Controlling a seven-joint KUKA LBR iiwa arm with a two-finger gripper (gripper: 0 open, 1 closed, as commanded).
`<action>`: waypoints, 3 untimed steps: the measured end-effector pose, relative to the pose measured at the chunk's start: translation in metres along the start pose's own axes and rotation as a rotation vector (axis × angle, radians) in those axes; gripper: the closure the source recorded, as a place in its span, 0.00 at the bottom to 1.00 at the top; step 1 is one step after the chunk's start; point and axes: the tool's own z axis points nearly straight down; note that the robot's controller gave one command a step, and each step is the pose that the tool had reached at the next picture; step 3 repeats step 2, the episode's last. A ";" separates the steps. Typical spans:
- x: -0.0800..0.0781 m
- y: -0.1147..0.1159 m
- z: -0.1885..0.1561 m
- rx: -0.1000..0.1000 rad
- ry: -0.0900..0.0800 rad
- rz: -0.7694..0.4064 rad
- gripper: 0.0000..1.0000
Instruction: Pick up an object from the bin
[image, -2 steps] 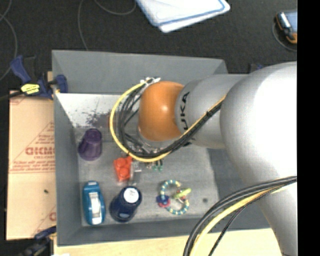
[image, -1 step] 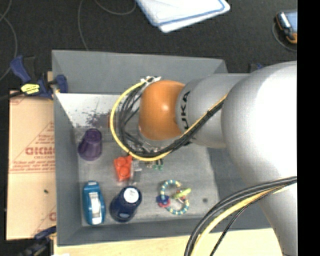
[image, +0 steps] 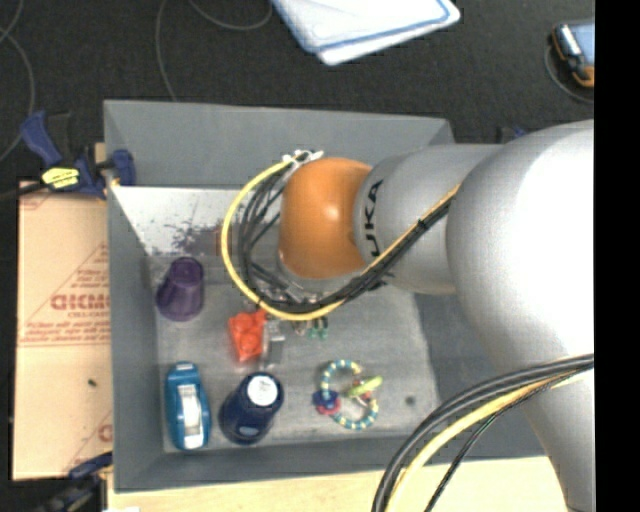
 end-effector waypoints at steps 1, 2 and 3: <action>0.002 0.000 -0.016 0.001 0.007 0.000 1.00; 0.000 0.000 -0.039 0.001 0.002 0.001 1.00; 0.000 0.000 -0.039 0.001 0.002 0.001 1.00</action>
Offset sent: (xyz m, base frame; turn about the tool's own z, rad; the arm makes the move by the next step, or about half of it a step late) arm -0.0001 0.0000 0.0059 0.0000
